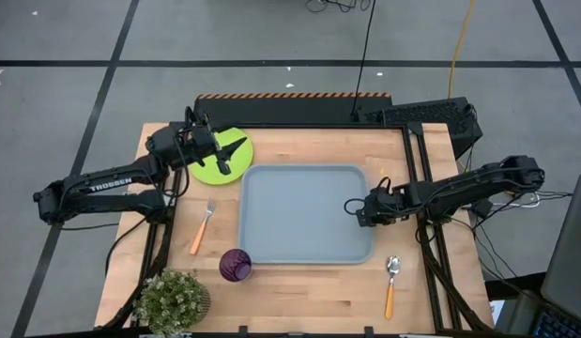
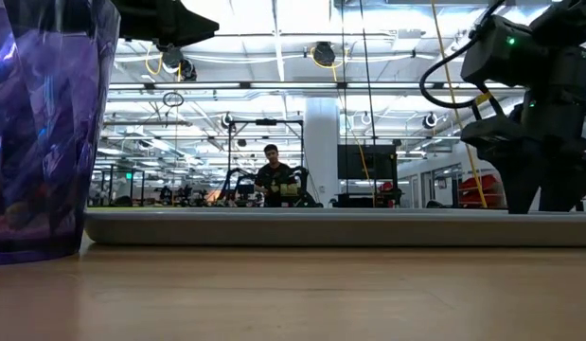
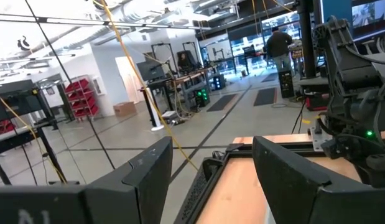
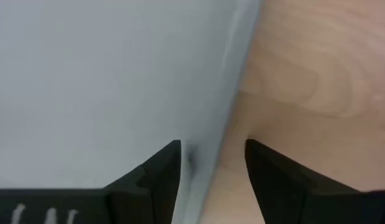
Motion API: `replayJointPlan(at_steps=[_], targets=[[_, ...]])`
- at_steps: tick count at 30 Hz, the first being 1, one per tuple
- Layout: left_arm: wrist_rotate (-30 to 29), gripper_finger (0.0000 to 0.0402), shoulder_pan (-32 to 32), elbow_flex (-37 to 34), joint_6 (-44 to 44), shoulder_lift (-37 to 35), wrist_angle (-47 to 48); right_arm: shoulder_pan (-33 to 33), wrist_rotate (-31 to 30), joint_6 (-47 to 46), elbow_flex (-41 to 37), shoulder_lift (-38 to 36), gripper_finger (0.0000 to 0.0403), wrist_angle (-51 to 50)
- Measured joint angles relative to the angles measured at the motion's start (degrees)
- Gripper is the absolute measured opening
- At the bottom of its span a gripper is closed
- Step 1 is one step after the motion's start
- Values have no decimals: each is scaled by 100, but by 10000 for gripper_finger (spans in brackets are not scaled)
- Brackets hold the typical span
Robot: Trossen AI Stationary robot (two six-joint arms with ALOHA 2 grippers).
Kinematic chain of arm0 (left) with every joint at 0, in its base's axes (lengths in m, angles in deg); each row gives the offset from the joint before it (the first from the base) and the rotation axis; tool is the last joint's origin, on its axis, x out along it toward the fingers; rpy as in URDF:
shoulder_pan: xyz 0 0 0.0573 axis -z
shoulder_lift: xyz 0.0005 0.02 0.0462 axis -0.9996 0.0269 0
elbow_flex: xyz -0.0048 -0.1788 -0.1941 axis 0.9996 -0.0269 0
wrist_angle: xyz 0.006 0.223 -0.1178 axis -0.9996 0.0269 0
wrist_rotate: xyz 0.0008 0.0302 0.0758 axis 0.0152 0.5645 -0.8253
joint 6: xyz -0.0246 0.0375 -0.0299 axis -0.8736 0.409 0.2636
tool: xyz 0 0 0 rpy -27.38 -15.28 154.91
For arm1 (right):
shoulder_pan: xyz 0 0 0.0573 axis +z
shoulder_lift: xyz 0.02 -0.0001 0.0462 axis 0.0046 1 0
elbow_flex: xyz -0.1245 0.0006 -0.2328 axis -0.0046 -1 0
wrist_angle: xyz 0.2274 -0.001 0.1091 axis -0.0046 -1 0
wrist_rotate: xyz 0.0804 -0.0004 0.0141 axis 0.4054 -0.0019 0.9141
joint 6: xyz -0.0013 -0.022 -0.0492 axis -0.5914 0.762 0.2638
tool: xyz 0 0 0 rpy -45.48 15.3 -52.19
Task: Pick and place plate/cup/fork/spoon on tray
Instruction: Prepare the gray serving tray, then put the orange spoon on the gray serving tray
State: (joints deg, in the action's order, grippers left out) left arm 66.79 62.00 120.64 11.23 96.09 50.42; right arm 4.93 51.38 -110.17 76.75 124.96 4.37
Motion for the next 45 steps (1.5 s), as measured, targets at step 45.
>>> replayJointPlan(at_steps=[45], targets=[[-1354,225,-14,4,271,-2,507,-1818,-462,4037,20,-1409,81,2133]])
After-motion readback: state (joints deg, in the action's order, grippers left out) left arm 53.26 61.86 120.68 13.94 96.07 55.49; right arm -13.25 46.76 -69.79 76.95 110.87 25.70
